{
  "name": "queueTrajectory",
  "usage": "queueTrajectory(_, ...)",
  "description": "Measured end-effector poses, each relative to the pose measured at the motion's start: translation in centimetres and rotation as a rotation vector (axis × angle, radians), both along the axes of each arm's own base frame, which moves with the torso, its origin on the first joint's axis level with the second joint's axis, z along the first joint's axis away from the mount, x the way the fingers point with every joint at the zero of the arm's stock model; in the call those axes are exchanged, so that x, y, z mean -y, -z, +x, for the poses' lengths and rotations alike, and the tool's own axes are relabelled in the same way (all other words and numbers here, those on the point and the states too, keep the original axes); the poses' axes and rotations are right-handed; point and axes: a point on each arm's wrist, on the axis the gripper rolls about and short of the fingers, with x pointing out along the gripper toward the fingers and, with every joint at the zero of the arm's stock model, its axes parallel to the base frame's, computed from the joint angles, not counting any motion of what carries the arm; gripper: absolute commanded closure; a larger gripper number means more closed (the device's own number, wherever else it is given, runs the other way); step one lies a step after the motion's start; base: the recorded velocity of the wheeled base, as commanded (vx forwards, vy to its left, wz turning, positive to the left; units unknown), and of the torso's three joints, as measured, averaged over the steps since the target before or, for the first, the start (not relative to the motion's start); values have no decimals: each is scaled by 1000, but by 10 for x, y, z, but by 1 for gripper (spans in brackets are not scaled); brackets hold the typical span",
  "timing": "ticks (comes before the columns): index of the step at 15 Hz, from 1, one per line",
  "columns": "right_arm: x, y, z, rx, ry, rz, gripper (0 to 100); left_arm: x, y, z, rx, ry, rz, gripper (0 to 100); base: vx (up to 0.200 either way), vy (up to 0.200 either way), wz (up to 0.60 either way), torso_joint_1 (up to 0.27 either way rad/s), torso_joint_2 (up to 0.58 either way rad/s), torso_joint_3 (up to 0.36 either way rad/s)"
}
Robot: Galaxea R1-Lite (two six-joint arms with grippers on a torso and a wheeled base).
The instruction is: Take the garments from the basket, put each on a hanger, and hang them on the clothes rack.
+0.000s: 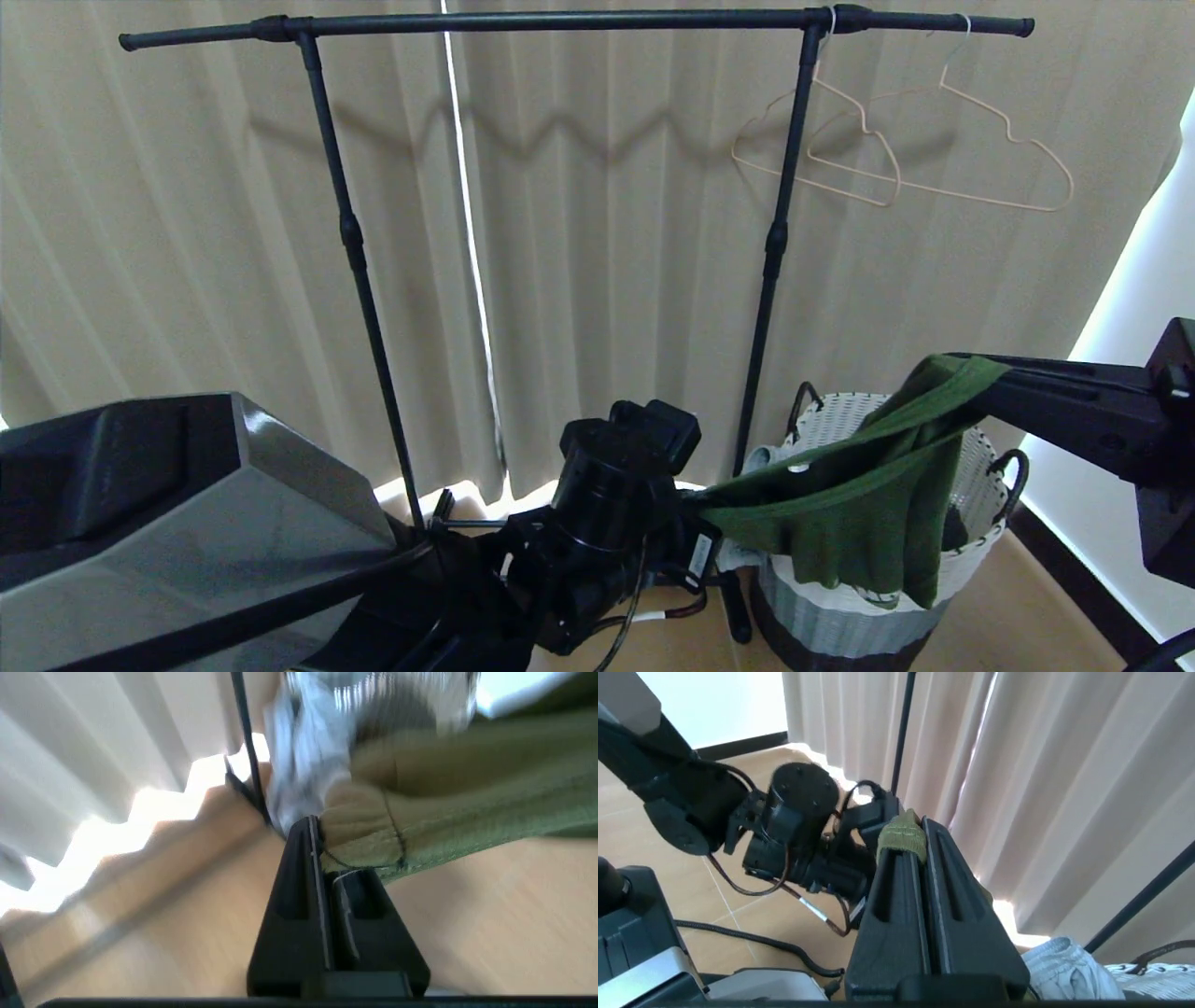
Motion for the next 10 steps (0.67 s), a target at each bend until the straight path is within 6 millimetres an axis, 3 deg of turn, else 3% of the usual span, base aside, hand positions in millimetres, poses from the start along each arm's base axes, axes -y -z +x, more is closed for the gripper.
queueTrajectory(3,0,0,2,-12,12,11,100,-28,-5,3,156,-8,12,100,0,0,0,0,0,0)
queueTrajectory(5,1,0,5,-15,27,8,100,-52,-21,-2,208,-25,16,100,0,0,0,0,0,0)
queueTrajectory(10,6,-6,14,6,88,18,100,-99,-101,-30,258,-51,-4,100,0,0,0,0,0,0)
